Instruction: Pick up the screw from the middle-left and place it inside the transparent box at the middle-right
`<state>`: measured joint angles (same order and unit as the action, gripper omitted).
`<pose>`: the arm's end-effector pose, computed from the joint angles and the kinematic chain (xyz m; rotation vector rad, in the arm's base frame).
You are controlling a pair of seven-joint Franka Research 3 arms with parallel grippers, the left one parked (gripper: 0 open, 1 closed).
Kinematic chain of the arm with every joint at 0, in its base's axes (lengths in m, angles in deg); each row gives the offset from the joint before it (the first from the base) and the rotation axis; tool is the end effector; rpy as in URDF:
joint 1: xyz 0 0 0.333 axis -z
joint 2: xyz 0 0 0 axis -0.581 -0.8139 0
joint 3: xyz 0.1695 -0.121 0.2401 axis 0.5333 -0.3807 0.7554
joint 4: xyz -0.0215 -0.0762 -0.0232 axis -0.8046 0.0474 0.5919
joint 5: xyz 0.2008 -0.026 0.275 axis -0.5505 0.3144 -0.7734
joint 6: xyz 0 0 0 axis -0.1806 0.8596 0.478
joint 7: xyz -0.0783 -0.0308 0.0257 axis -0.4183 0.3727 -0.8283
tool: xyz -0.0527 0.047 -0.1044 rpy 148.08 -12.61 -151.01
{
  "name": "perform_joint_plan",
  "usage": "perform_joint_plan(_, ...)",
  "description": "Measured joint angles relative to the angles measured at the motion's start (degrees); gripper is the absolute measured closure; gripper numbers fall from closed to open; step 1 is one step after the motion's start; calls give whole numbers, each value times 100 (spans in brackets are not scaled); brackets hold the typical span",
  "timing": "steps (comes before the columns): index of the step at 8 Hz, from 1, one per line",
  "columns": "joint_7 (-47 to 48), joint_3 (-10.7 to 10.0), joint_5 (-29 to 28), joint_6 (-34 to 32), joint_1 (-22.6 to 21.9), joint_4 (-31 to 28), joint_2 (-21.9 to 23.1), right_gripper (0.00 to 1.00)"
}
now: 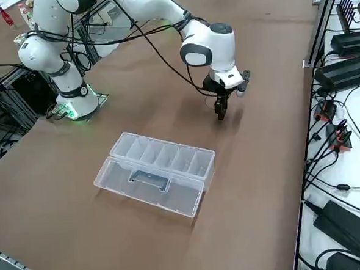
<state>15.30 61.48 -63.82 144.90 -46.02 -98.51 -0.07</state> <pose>0.6452 0.0890 0.2158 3.1292 0.0024 0.0202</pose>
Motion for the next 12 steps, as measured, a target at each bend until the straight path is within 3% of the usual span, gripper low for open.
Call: perform_joint_plan(12,-1,0,6,0,-4,-15,-2,56)
